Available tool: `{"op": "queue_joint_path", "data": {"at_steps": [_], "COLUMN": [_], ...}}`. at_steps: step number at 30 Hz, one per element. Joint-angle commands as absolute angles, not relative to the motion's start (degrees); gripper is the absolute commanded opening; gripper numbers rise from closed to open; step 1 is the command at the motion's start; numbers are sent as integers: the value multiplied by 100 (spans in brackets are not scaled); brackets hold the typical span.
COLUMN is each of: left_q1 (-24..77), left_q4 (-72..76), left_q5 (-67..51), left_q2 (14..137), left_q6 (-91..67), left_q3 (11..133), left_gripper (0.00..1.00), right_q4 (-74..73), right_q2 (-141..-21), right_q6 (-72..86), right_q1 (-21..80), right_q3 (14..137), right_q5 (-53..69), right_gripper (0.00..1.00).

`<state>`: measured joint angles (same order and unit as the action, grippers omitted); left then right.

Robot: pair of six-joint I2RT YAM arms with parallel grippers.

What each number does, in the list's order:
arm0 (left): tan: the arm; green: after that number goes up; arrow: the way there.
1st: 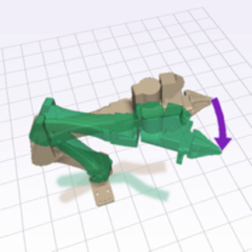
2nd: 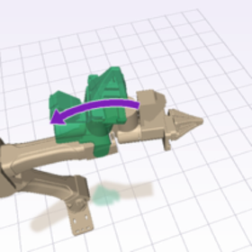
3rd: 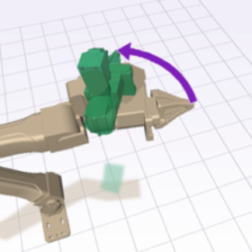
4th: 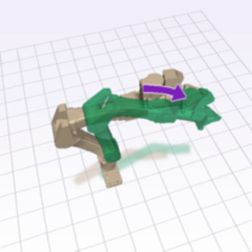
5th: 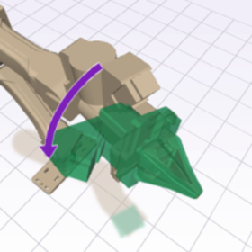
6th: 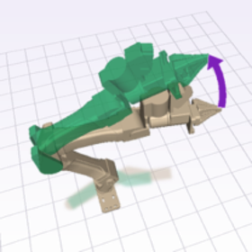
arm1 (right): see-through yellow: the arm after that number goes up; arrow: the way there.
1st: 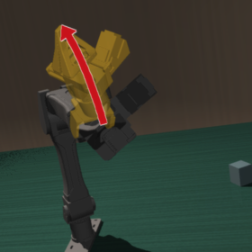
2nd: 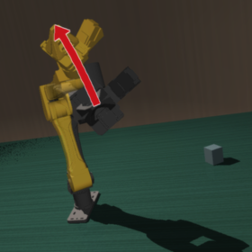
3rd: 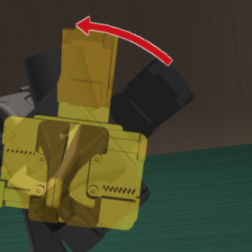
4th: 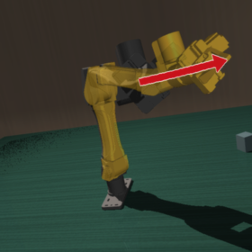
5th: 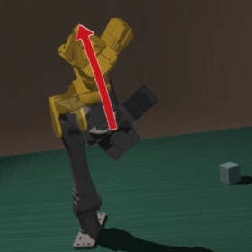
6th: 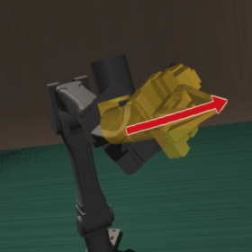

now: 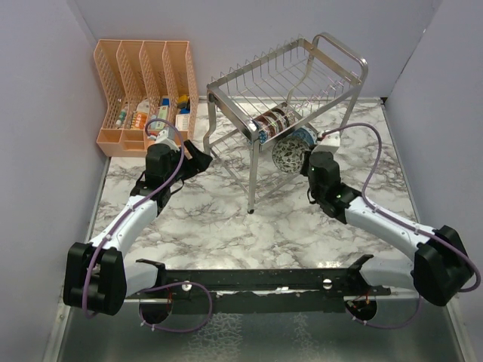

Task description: Load the bowls into the dish rack

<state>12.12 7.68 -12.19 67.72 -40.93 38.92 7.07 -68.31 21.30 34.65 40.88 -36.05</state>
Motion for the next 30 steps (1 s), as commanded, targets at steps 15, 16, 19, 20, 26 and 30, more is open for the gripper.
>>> {"op": "queue_joint_path", "data": {"at_steps": [15,16,19,20,26,30], "left_q1": [1200,1200,1203,1202,1197,1202], "left_q4": [710,708,723,735,759,782], "left_q5": [-1046,-1049,-1063,-1071,-1072,-1072], "left_q2": [6874,6873,6872,6874,6864,6862], "left_q6": [-3942,-3944,-3946,-3942,-3940,-3954], "left_q3": [4071,4062,4061,4061,4010,3987], "left_gripper": [76,76,76,76,76,76], "right_q4": [6069,6305,7067,7153,7573,8097], "right_q2": [-8188,-8291,-8583,-8674,-9254,-9675], "right_q6": [-2134,-2297,-2688,-2742,-2953,-3281], "right_q1": [3829,3826,3830,3840,3849,3872], "right_q3": [3506,3474,3406,3412,3467,3457], "right_q5": [-4321,-4370,-4443,-4436,-4466,-4608], "right_gripper": [1,1,1,1,1,1]}}
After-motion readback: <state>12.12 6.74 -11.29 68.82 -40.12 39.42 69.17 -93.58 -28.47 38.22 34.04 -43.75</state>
